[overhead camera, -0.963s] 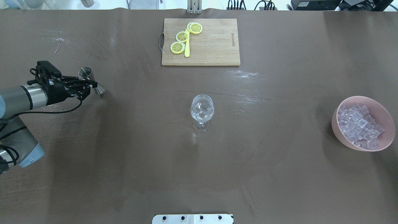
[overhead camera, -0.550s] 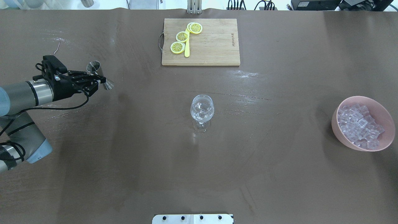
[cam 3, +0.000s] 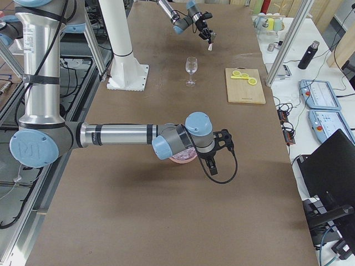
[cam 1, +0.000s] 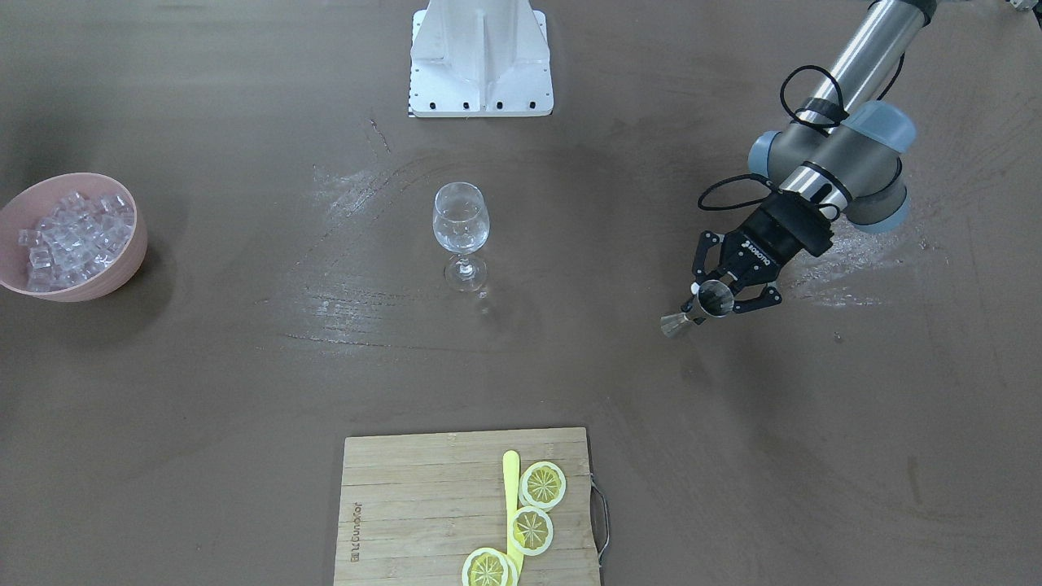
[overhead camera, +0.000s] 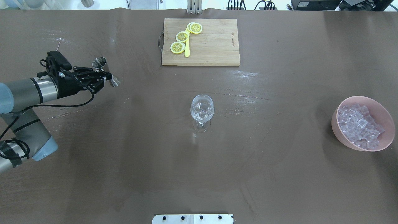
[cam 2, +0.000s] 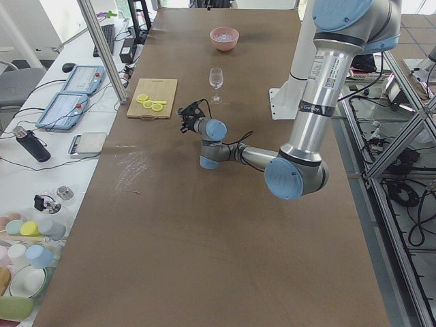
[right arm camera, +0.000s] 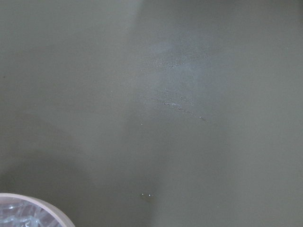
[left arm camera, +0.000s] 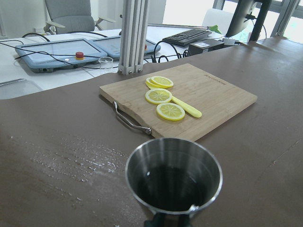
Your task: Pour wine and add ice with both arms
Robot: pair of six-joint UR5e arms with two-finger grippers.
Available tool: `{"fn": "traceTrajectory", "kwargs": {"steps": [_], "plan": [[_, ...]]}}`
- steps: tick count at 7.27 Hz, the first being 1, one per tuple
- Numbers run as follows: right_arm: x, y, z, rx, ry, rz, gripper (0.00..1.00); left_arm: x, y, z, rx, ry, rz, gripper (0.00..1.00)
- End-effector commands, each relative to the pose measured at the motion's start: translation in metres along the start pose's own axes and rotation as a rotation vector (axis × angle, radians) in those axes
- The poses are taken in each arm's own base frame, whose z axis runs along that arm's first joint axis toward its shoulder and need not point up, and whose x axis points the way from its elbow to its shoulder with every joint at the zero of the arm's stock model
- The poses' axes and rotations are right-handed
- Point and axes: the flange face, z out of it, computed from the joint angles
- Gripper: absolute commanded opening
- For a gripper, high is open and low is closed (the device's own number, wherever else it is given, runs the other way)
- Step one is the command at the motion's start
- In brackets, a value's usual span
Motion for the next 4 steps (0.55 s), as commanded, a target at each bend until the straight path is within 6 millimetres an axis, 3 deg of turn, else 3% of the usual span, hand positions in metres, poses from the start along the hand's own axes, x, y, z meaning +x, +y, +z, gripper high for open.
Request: {"fn": "traceTrajectory", "kwargs": {"steps": [1, 2, 4], "plan": [[0.0, 0.001, 0.0, -0.002, 0.0, 0.002, 1.0, 0.045, -0.008, 0.021, 0.005, 0.071, 0.034, 0.0], [0.0, 0.001, 0.0, -0.002, 0.0, 0.003, 1.0, 0.07, -0.013, 0.025, -0.005, 0.096, 0.032, 0.0], [0.001, 0.002, 0.001, -0.002, 0.002, 0.005, 1.0, 0.107, -0.046, 0.025, -0.049, 0.082, 0.085, 0.0]]}}
